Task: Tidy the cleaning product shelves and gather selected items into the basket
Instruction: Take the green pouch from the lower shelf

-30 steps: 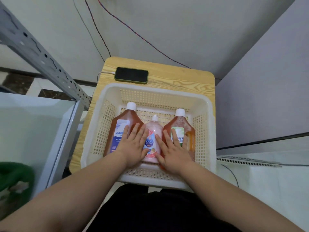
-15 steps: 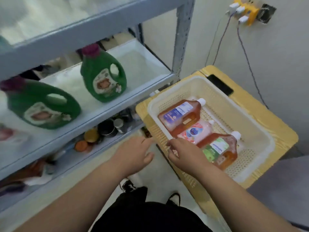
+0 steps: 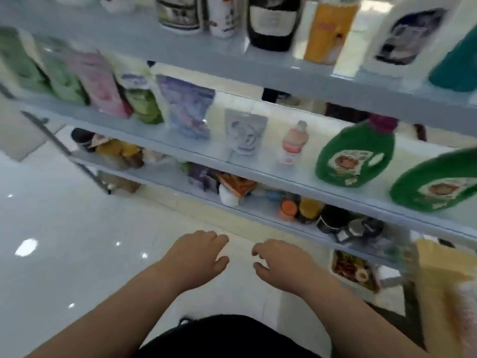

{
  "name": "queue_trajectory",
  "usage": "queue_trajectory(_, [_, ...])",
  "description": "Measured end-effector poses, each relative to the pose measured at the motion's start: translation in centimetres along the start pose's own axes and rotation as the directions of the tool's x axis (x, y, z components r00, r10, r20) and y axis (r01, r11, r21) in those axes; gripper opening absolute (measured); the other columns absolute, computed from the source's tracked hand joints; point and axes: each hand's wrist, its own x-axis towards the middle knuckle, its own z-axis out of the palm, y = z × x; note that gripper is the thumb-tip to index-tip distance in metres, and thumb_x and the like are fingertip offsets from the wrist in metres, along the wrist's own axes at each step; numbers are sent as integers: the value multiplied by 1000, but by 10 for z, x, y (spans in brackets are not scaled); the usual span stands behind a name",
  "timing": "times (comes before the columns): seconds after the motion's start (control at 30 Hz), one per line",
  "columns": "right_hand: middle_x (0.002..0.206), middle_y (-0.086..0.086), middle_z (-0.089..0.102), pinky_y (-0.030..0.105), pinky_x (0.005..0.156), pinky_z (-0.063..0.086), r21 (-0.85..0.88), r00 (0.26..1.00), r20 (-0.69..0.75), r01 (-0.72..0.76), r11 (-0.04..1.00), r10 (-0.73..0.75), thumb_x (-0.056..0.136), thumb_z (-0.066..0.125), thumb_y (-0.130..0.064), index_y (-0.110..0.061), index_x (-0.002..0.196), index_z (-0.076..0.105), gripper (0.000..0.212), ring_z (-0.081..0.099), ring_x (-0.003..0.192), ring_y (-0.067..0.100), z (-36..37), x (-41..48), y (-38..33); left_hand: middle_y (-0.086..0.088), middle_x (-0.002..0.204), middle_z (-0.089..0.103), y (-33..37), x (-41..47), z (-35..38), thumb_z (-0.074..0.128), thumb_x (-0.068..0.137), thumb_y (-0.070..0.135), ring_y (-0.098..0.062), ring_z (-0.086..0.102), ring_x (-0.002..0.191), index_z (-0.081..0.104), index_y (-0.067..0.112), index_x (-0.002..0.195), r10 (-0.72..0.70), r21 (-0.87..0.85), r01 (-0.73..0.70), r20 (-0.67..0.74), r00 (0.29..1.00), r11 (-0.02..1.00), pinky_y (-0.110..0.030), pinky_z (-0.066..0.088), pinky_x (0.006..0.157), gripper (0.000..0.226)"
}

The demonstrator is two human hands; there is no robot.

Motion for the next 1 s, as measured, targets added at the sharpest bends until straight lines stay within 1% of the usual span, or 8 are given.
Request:
queue_trajectory(0.1, [130,-2,59,39,94,49,-71,985,74,164,984,-158,102,45,-48,-31,136,53,39,57,118,21,-6,80,-81,-2,128,59,-94,-43,2,39,101,52,-26,57,116,47,24,139,-167,-32,166,-31,985,986,-43,49,94,48])
queue_trajectory(0.23, [131,-2,59,41,95,51,-124,943,156,315,941,-295,103,45,-48,-30,137,53,39,58,117,21,-19,165,-190,-3,128,60,-193,-99,1,41,102,52,-27,57,116,47,23,138,-380,-133,372,-44,924,919,-42,49,95,47])
queue_trajectory(0.4, [132,-4,60,38,91,51,-163,899,201,421,892,-388,102,46,-45,-31,138,53,39,59,116,19,-29,244,-286,-2,128,61,-280,-130,4,41,101,52,-26,58,115,48,25,139,-532,-255,503,-56,845,826,-40,49,91,47])
queue_trajectory(0.53, [129,-7,61,35,87,49,-168,896,214,425,889,-388,102,48,-44,-33,136,55,37,60,113,16,-36,305,-321,-1,125,63,-339,-121,2,42,101,52,-26,59,112,51,23,135,-565,-269,531,-64,823,804,-40,48,88,45])
queue_trajectory(0.6, [127,-8,62,34,86,50,-168,902,204,415,894,-381,101,48,-45,-34,134,55,36,60,111,14,-39,340,-332,0,124,63,-372,-112,2,43,101,51,-25,59,112,50,24,137,-565,-285,525,-75,822,802,-39,48,89,45])
queue_trajectory(0.73, [125,-11,63,31,79,45,-118,904,219,398,910,-367,100,49,-46,-35,133,56,35,60,109,12,-43,412,-357,0,127,62,-448,-95,-7,44,102,49,-24,59,114,39,27,147,-565,-286,536,-22,825,794,-39,51,90,50])
queue_trajectory(0.9, [126,-10,62,28,72,40,-61,890,263,401,914,-373,100,51,-46,-33,134,56,36,54,98,9,-65,500,-402,1,129,61,-544,-85,-38,43,103,49,-24,58,116,38,29,148,-568,-270,551,18,823,789,-40,51,91,50])
queue_trajectory(1.0, [129,-10,62,29,73,44,-77,888,266,408,910,-376,100,49,-48,-35,135,56,38,58,102,10,-80,548,-434,2,128,62,-598,-82,-52,42,103,50,-24,58,114,37,28,147,-592,-231,577,6,806,784,-38,51,89,49])
